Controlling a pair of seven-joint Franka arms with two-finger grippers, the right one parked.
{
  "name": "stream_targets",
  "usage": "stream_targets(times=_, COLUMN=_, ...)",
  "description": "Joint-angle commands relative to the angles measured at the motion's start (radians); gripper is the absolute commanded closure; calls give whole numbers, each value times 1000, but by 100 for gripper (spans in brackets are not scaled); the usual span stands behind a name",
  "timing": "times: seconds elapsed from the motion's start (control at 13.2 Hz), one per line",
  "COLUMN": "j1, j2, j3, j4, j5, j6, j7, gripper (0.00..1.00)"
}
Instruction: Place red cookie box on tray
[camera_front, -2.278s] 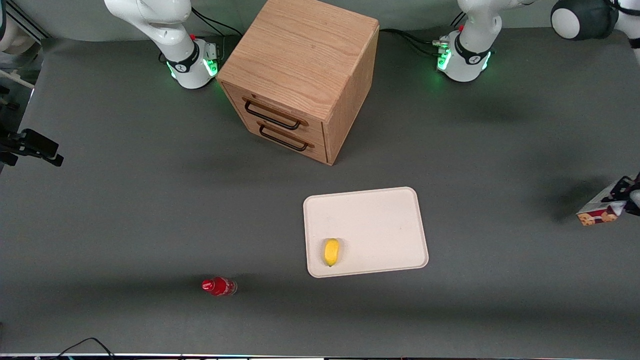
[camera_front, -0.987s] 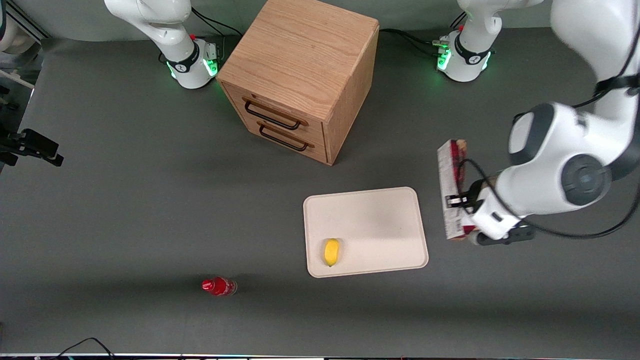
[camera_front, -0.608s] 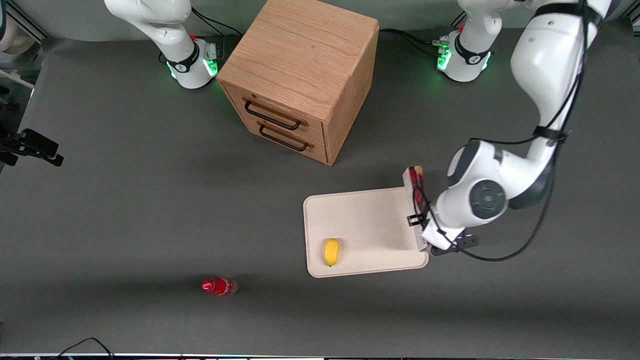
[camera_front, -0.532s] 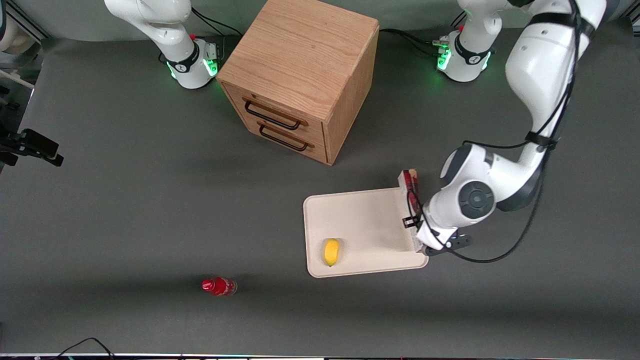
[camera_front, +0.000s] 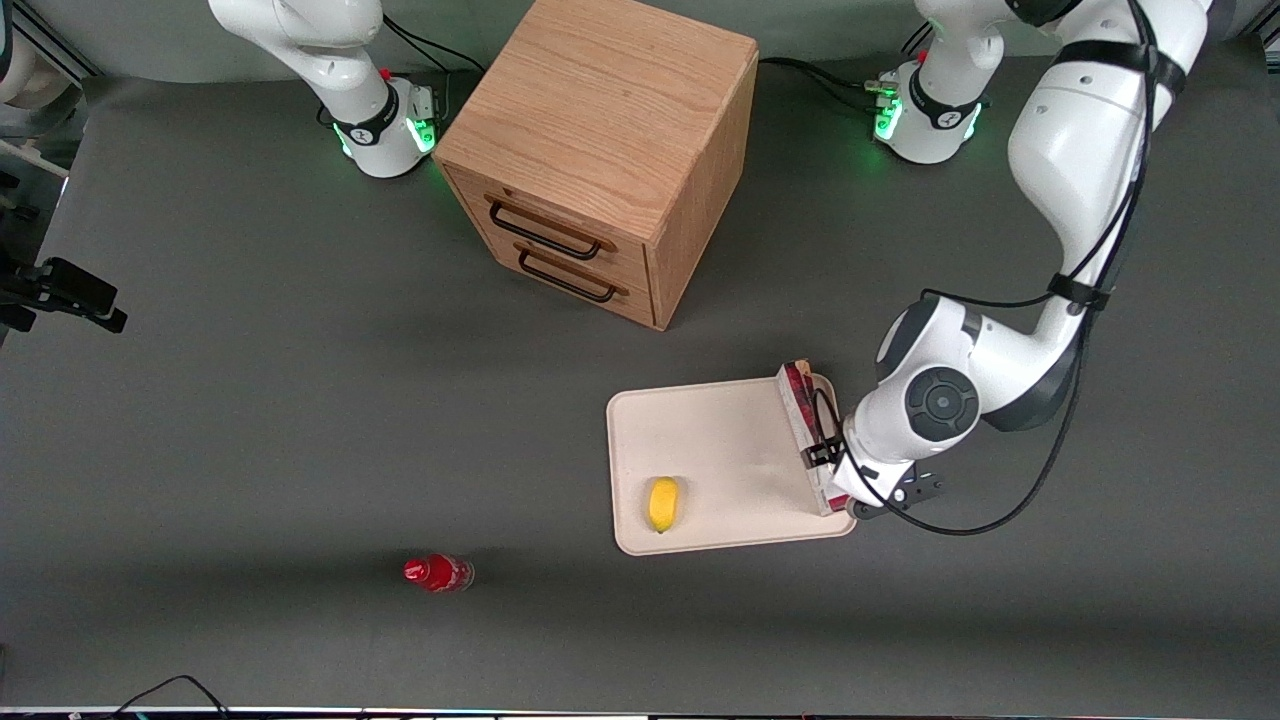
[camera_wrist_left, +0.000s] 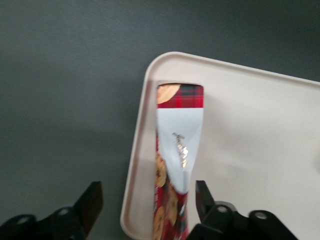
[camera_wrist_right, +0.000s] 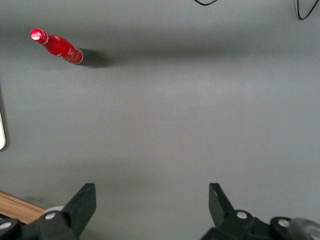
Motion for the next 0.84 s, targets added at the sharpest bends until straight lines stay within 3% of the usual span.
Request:
stream_targets(times=0.0, j1=9, j2=-138, j3=19, j4=-6, j5=-79, j6=-203, j7=107, gripper=0)
stream_targets(times=0.23, j1=9, j2=-320, j3=155, j4=-7, j5=-214, j6=-404, j7=336, gripper=0)
stream_targets(times=0.61, j1=10, j2=-575, j3=326, j4=-35, j5=-228, j6=-662, j7=603, gripper=0)
stream_targets(times=0.76, j1=9, j2=-695, j3=381, j4=-117, j5=-236, j6=-672, j7=658, gripper=0)
